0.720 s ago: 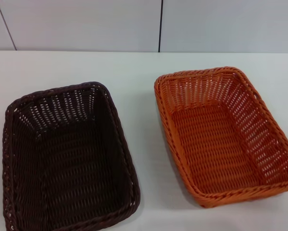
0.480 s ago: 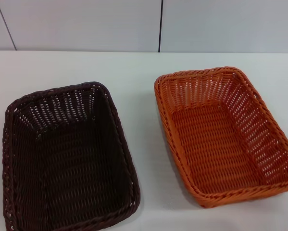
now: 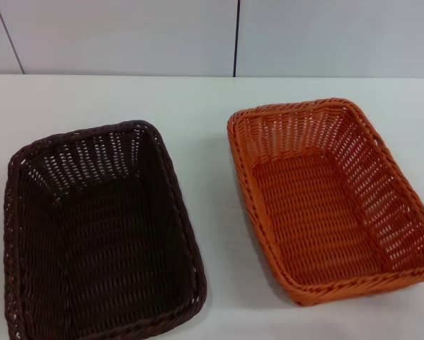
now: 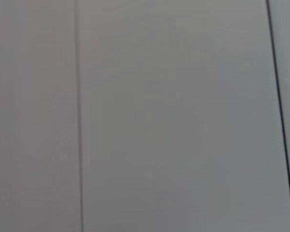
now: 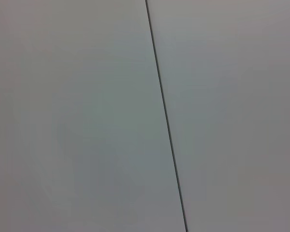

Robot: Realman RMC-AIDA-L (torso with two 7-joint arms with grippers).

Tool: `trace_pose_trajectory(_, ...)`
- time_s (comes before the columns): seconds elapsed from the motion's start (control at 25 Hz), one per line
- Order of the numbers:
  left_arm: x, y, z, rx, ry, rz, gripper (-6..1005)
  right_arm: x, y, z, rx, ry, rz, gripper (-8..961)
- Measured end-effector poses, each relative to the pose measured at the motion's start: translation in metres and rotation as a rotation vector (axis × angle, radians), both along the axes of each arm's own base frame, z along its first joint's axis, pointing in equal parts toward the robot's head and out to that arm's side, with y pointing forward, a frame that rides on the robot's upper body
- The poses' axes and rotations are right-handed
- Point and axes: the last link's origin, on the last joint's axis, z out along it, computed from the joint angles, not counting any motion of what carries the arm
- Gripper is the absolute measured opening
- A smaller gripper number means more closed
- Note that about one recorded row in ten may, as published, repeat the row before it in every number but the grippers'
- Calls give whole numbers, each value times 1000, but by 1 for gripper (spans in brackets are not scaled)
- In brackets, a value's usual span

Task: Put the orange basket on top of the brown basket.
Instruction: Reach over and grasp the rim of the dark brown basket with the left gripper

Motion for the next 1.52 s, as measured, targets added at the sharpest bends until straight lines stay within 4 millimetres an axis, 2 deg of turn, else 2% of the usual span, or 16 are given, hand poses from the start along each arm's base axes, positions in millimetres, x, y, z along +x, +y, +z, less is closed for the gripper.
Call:
trace_pose_trajectory(0.08, 20, 14, 18, -66, -17, 27, 740, 0, 0, 0, -1, 1, 0, 824)
trace_pose_trajectory(0.24, 47, 26, 38, -177, -93, 43, 738, 0, 0, 0, -4, 0, -2, 824)
trace_pose_trajectory(0.28, 47, 26, 38, -177, -93, 43, 737, 1, 0, -1, -5, 0, -4, 824)
trace_pose_trajectory(0.36, 69, 35, 54, -318, -189, 53, 736, 2, 0, -1, -7, 0, -9, 824)
trace_pose_trajectory(0.48, 78, 37, 60, -373, -219, 49, 734, 4, -1, 0, -6, 1, -16, 823)
trace_pose_trajectory(0.56, 94, 34, 67, -553, -225, 20, 670, 5, -1, 0, -6, 1, -22, 823)
trace_pose_trajectory(0.64, 104, 33, 65, -633, -254, -4, 605, 8, -1, 1, -6, 4, -33, 823)
trace_pose_trajectory(0.8, 112, 27, 65, -744, -277, -4, 617, 11, 0, 2, -6, 6, -48, 823)
trace_pose_trajectory(0.92, 117, 24, 57, -854, -278, 50, 626, 13, 1, 2, -9, 3, -53, 822)
trace_pose_trajectory(1.16, 105, 25, 31, -999, -270, 253, 641, 12, 3, 2, -13, 1, -51, 822)
trace_pose_trajectory(1.52, 111, 27, 18, -1069, -307, 266, 637, 12, 5, 2, -14, 0, -50, 821)
